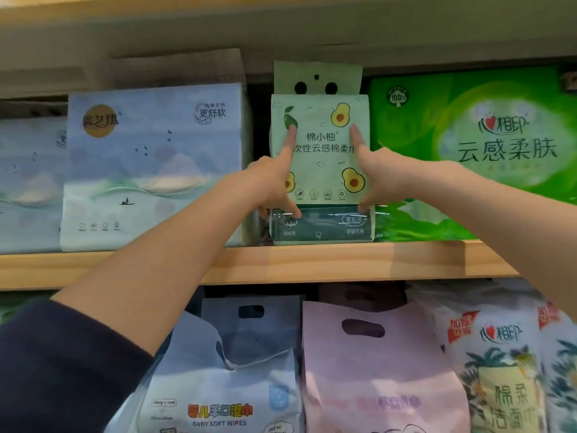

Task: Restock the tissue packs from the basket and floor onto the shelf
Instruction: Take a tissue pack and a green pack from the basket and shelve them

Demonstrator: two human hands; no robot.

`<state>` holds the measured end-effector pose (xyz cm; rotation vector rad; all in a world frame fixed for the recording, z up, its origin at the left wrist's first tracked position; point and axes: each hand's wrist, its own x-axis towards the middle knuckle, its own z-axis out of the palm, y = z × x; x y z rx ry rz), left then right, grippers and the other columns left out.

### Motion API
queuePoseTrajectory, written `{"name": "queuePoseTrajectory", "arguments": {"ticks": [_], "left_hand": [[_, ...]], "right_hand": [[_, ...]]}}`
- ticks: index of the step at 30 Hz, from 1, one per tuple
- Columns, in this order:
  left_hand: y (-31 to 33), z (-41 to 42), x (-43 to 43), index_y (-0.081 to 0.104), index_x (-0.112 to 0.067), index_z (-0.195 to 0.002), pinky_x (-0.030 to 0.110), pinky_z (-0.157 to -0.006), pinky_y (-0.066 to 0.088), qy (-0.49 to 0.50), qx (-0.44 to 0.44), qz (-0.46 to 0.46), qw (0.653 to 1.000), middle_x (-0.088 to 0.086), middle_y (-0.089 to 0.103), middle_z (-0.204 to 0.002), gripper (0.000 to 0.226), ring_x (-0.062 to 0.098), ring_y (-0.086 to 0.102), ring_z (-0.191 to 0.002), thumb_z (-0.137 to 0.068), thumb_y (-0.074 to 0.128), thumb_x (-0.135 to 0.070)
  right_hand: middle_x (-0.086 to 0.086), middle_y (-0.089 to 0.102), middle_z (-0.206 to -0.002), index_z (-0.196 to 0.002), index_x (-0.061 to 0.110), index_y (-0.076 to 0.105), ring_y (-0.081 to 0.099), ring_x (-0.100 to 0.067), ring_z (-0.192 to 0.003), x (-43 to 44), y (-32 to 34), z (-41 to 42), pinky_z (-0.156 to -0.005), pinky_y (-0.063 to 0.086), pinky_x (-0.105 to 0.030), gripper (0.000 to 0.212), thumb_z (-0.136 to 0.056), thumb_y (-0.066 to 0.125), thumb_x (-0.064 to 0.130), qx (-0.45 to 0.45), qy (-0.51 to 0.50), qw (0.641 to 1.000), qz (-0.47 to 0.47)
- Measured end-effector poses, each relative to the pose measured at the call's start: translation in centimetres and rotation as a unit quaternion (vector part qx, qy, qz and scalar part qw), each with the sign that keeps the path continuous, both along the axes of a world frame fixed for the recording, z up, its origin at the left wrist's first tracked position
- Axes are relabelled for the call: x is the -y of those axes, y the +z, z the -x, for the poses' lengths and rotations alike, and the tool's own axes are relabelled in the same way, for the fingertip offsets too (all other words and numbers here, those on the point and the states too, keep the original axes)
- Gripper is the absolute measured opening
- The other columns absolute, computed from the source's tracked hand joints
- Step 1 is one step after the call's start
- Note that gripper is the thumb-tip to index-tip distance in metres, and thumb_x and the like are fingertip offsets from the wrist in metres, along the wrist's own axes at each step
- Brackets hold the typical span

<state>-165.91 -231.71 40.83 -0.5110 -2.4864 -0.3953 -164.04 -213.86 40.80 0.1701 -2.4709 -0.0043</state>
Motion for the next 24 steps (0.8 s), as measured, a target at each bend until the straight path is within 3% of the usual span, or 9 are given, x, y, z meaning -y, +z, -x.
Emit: {"name": "queuePoseTrajectory", "arguments": {"ticks": [3, 6, 10, 15, 18, 21, 24], "left_hand": [[0.4, 0.9, 0.1, -0.036, -0.038, -0.134, 0.042, -0.078, 0.056, 0.032, 0.011, 0.039, 0.999, 0.020, 0.043, -0.131, 0.127, 0.022, 0.065, -0.059, -0.074, 0.076, -0.025], [0.7, 1.8, 0.1, -0.039, -0.031, -0.134, 0.040, -0.078, 0.055, 0.051, 0.008, 0.075, 0.996, 0.022, 0.047, -0.129, 0.127, 0.017, 0.062, -0.055, -0.076, 0.074, -0.027], [0.8, 2.3, -0.1, -0.041, -0.026, -0.133, 0.043, -0.083, 0.053, 0.069, 0.005, 0.097, 0.993, 0.021, 0.052, -0.126, 0.129, 0.016, 0.058, -0.055, -0.076, 0.074, -0.029], [0.6, 2.2, 0.0, -0.041, -0.028, -0.133, 0.043, -0.080, 0.056, 0.057, 0.016, 0.090, 0.994, 0.022, 0.051, -0.127, 0.129, 0.021, 0.064, -0.059, -0.076, 0.074, -0.026], [0.7, 2.0, 0.3, -0.043, -0.026, -0.132, 0.046, -0.083, 0.054, 0.071, 0.016, 0.111, 0.991, 0.020, 0.060, -0.116, 0.129, 0.028, 0.066, -0.073, -0.076, 0.074, -0.032], [1.0, 1.6, 0.6, -0.041, -0.025, -0.133, 0.044, -0.084, 0.053, 0.071, 0.032, 0.107, 0.991, 0.013, 0.065, -0.106, 0.127, 0.026, 0.065, -0.071, -0.076, 0.072, -0.037], [0.9, 0.8, 1.2, -0.036, -0.027, -0.136, 0.042, -0.077, 0.056, 0.033, 0.034, 0.066, 0.997, 0.014, 0.054, -0.107, 0.121, 0.022, 0.062, -0.060, -0.078, 0.070, -0.035]], "right_hand": [[-0.026, 0.054, -0.109, -0.137, 0.012, -0.032, 0.060, -0.032, -0.075, 0.1, 0.4, 1.1, -0.074, 0.055, -0.042, 0.123, -0.074, 0.073, 0.015, 0.000, -0.015, 1.000, -0.019], [-0.019, 0.049, -0.091, -0.137, 0.010, -0.031, 0.052, -0.022, -0.060, 0.3, 0.8, 1.8, -0.063, 0.050, -0.034, 0.120, -0.075, 0.072, 0.014, 0.004, -0.009, 1.000, -0.013], [-0.008, 0.043, -0.072, -0.137, 0.010, -0.032, 0.053, -0.017, -0.055, 0.6, 0.9, 1.8, -0.049, 0.045, -0.026, 0.121, -0.075, 0.072, 0.013, 0.006, -0.003, 1.000, -0.008], [-0.026, 0.055, -0.105, -0.137, 0.011, -0.031, 0.058, -0.029, -0.072, 0.6, 0.4, 2.0, -0.070, 0.054, -0.038, 0.118, -0.076, 0.070, 0.012, -0.009, -0.006, 1.000, -0.021], [-0.022, 0.054, -0.102, -0.138, 0.014, -0.030, 0.058, -0.031, -0.077, 0.6, 0.3, 1.6, -0.074, 0.053, -0.040, 0.120, -0.075, 0.072, 0.014, -0.003, -0.006, 1.000, -0.007], [-0.021, 0.051, -0.099, -0.143, 0.016, -0.019, 0.054, -0.031, -0.076, 0.6, 0.1, 1.0, -0.072, 0.048, -0.037, 0.118, -0.073, 0.075, 0.020, 0.001, 0.000, 1.000, 0.031], [-0.025, 0.048, -0.129, -0.146, 0.015, -0.004, 0.057, -0.037, -0.097, 0.5, -0.1, 0.2, -0.087, 0.048, -0.042, 0.107, -0.073, 0.074, 0.029, -0.005, 0.001, 0.999, 0.046]]}}
